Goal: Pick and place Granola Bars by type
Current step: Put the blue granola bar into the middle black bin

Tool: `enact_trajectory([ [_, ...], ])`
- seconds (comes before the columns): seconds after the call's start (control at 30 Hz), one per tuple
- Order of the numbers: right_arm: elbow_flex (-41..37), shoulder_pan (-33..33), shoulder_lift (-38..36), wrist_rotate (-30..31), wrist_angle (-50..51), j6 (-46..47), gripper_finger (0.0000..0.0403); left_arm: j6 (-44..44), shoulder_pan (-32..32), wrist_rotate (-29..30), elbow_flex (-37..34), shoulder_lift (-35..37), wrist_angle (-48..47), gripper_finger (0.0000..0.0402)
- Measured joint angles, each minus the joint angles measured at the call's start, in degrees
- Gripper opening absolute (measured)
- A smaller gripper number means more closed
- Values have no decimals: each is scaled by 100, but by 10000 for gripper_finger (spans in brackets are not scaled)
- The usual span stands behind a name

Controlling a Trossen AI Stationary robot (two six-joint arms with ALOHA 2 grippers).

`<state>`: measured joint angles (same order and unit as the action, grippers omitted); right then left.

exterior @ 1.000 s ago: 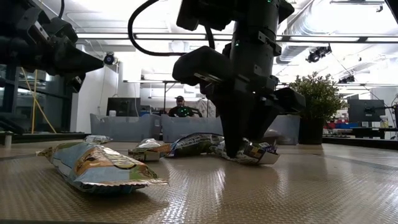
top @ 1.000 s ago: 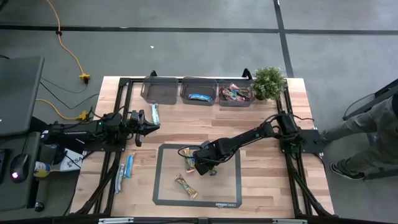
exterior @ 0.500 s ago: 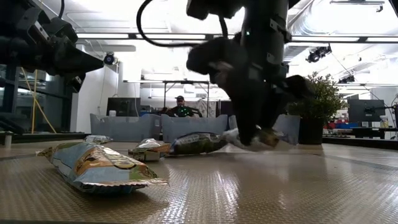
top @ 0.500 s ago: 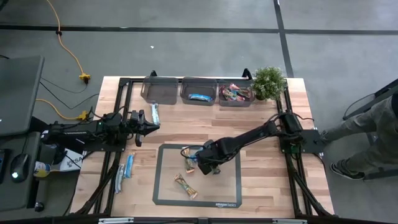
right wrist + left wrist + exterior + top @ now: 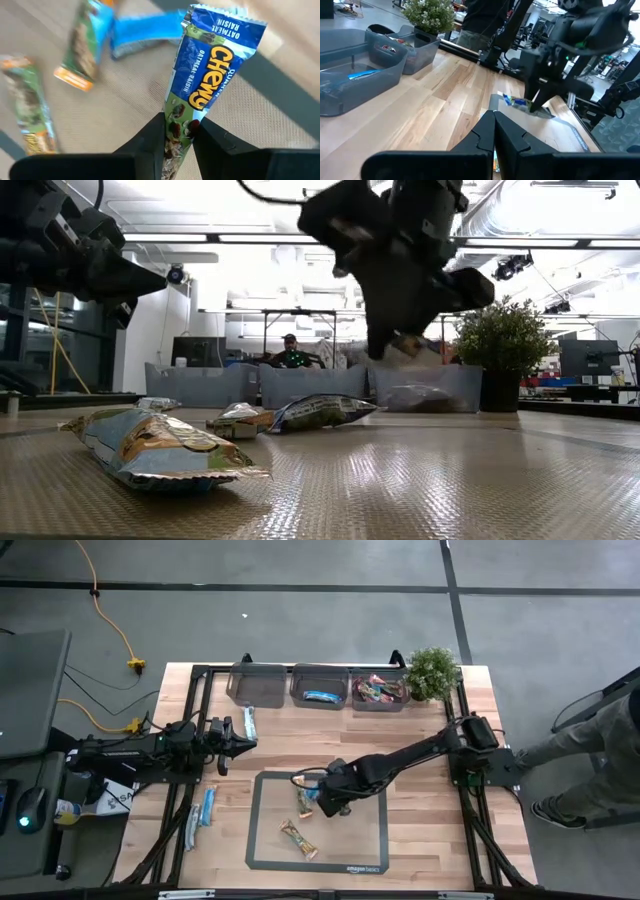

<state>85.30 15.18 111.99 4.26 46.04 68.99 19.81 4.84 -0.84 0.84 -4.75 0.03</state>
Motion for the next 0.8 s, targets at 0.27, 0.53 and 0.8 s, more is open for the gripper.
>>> enact_trajectory([
  [0.27,4,-3,-466,653,-484,-611,78,0,2,0,0,0,-2,0],
  [0.53,7,-9,-644,947,-1813,-2190,78,-2,1,0,0,0,0,0],
  [0.8,17,28,-678,1472,-2714,-4021,78,-2,0,0,0,0,-2,0],
])
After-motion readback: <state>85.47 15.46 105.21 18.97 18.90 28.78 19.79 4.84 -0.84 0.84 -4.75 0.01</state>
